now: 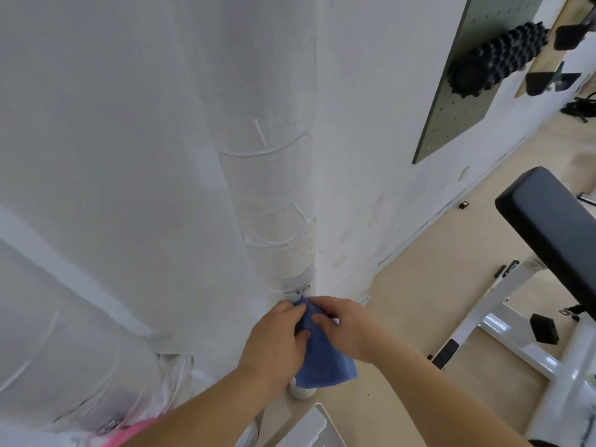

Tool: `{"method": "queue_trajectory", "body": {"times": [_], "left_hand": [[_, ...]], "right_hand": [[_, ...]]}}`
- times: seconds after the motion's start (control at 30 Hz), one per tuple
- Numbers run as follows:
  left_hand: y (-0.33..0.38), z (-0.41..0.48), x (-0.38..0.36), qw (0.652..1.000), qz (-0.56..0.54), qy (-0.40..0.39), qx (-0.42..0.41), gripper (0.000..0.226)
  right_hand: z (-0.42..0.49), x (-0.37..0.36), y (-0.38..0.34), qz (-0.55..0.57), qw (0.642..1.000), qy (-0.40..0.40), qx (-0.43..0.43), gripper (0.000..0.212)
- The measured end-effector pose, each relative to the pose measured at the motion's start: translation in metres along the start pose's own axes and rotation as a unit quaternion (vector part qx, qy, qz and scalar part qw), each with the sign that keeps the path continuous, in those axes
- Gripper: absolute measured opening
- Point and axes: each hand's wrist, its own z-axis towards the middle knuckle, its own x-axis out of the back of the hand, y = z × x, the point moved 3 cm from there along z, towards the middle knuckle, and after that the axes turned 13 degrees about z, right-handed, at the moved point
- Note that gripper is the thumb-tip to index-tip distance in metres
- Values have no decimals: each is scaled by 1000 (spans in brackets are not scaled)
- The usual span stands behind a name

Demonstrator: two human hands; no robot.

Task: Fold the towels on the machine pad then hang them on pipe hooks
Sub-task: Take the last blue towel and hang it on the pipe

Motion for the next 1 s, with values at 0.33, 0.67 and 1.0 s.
{"method": "queue_trajectory", "body": {"times": [0.33,0.67,1.0], "left_hand": [[-4,5,-5,998,-14,29,56,12],[-5,2,-14,996,-25,-2,82,16],[-9,3,-14,993,-6,3,119,22]], "right_hand": [[6,-1,15,-27,999,17,-8,39],[-3,-4,12,-50,998,30,1,43],[3,-10,10,-72,995,62,12,50]]}}
